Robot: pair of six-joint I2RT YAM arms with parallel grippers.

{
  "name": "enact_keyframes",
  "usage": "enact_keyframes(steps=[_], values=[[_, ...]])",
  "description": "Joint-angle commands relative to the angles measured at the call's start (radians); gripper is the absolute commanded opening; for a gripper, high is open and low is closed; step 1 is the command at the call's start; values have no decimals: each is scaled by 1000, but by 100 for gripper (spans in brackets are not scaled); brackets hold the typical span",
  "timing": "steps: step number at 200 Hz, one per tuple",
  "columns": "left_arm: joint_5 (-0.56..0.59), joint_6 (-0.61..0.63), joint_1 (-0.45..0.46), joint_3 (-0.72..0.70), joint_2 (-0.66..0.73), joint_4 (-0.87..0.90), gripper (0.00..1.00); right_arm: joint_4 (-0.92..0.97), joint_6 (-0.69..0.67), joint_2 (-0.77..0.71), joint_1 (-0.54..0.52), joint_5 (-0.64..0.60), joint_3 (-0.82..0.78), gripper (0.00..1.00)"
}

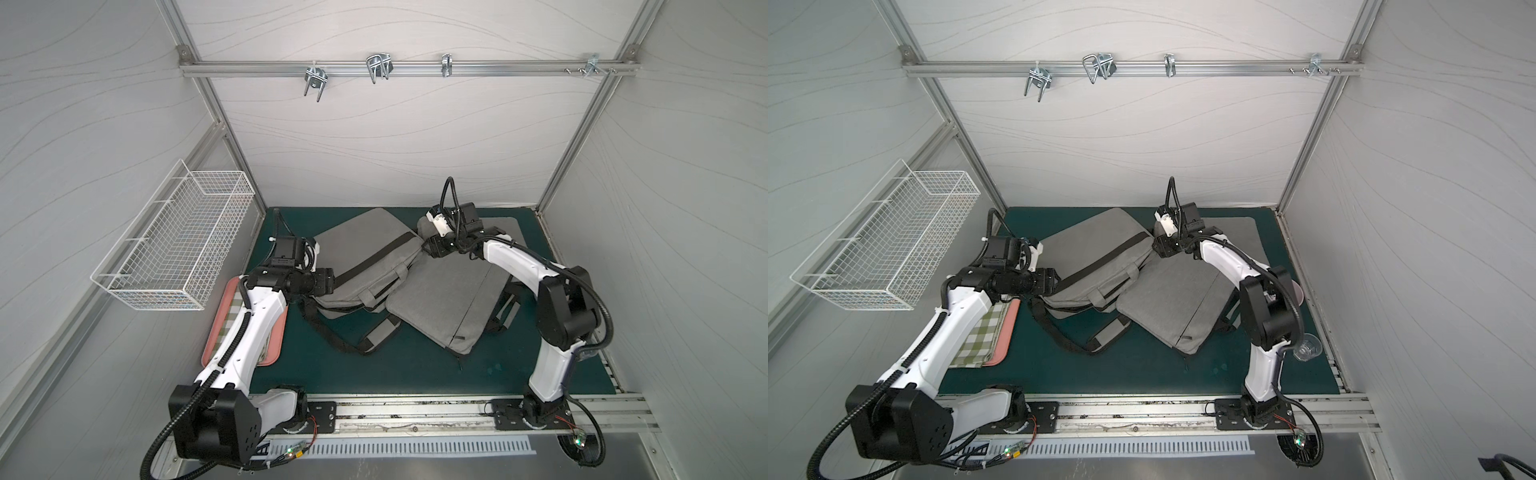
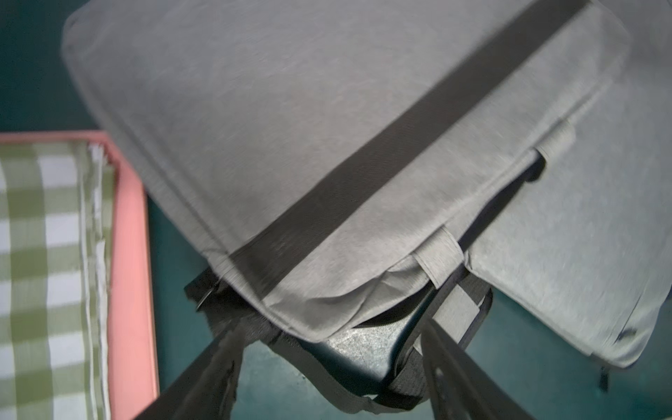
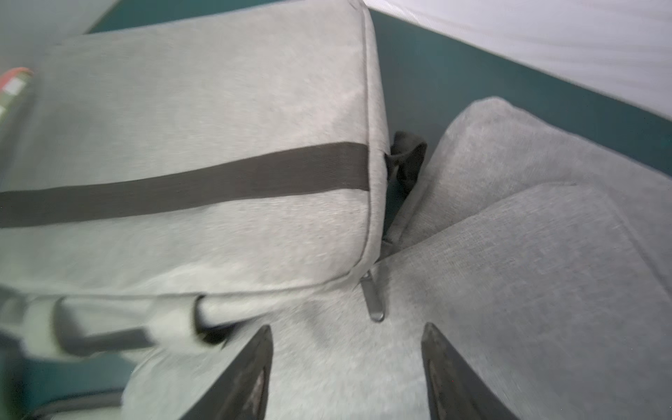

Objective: Open the zippered laptop bag and take out the laptop
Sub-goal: Place the zippered laptop bag at the center of the board, then open the bag flap on the zippered laptop bag.

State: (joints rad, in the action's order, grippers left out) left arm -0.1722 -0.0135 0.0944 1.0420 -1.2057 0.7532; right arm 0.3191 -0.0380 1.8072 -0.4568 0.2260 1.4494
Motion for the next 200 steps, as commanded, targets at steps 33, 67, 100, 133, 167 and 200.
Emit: enact_keyframes(steps=[33, 67, 100, 133, 167, 200], values=[[-34, 311, 247, 22, -142, -186, 80, 45, 187, -264, -10, 182, -207, 85], [-7, 367, 326, 78, -289, -254, 80, -11, 327, -399, -30, 216, -376, 88], [97, 404, 353, 122, -410, -303, 76, -16, 383, -455, -70, 202, -470, 90], [164, 424, 357, 180, -494, -280, 70, -16, 407, -482, -90, 190, -511, 91], [260, 454, 381, 214, -567, -263, 60, -18, 417, -484, -97, 187, -521, 90], [216, 446, 403, 216, -579, -267, 48, -16, 418, -482, -101, 187, -523, 91]])
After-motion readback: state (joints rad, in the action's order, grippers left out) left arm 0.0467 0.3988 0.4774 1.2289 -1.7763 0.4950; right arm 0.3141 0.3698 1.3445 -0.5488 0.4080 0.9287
